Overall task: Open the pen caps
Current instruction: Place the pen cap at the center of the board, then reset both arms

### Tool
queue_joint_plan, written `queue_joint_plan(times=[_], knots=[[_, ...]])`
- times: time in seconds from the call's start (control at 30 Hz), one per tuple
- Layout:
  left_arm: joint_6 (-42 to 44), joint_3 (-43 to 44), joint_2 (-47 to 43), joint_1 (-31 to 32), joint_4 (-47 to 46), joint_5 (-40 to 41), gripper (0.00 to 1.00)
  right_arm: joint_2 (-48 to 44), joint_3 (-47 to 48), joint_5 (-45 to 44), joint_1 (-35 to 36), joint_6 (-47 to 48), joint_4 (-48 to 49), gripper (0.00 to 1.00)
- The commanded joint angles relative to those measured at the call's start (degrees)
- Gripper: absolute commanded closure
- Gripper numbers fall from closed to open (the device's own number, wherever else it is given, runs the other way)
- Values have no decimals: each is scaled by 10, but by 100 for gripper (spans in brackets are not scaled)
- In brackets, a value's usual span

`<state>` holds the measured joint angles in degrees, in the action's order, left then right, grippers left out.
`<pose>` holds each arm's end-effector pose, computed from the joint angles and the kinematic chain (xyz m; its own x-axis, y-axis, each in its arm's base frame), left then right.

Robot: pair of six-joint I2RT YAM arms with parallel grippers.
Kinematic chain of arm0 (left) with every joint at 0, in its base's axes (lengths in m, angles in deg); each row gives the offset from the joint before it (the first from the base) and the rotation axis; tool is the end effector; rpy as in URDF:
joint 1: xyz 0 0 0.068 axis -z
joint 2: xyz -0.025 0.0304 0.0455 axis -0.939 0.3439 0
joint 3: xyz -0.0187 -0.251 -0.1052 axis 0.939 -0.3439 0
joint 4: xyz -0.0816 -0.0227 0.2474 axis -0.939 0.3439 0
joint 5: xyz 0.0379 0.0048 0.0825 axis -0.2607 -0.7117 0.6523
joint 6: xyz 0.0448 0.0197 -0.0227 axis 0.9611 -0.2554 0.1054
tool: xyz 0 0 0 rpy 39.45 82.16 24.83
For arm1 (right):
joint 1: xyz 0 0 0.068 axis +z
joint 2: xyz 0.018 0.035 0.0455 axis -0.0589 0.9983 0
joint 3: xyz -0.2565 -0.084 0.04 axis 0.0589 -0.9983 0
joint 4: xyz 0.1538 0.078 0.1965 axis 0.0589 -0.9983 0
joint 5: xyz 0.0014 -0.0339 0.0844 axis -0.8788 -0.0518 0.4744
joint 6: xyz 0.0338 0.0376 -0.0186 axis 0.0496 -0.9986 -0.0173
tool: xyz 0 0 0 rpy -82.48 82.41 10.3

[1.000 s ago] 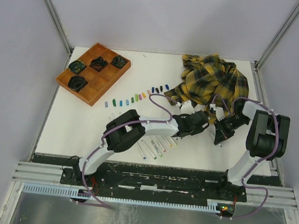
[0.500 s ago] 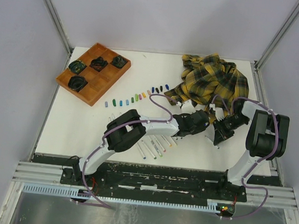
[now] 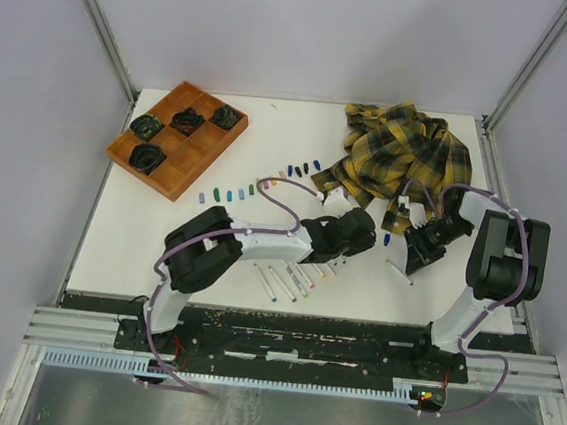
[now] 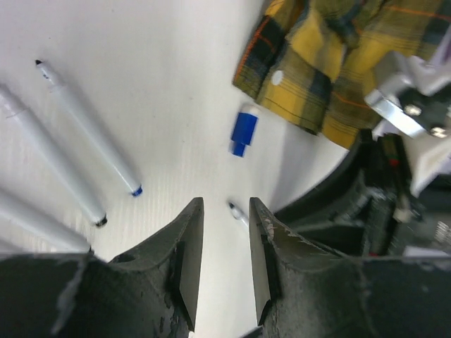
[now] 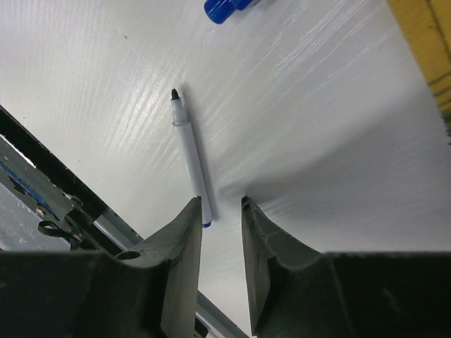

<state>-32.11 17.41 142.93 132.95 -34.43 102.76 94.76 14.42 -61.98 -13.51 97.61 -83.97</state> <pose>0.2195 -0.4042 0.1683 -0.7657 -0.4972 -0.4081 -0.1219 0.7350 -0.6670 0.2773 -0.0332 0.1442 -0.8721 -0.4673 -0.1449 -0.4762 0.7427 0.4708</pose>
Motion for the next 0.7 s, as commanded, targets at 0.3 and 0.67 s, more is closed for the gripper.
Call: queue_joint_plan(times=[0.3, 0.67], knots=[[152, -197, -216, -3, -179, 63, 61, -100, 25, 23, 2, 15, -5, 64], [314, -366, -339, -8, -336, 44, 54, -200, -12, 108, 2, 94, -31, 63]])
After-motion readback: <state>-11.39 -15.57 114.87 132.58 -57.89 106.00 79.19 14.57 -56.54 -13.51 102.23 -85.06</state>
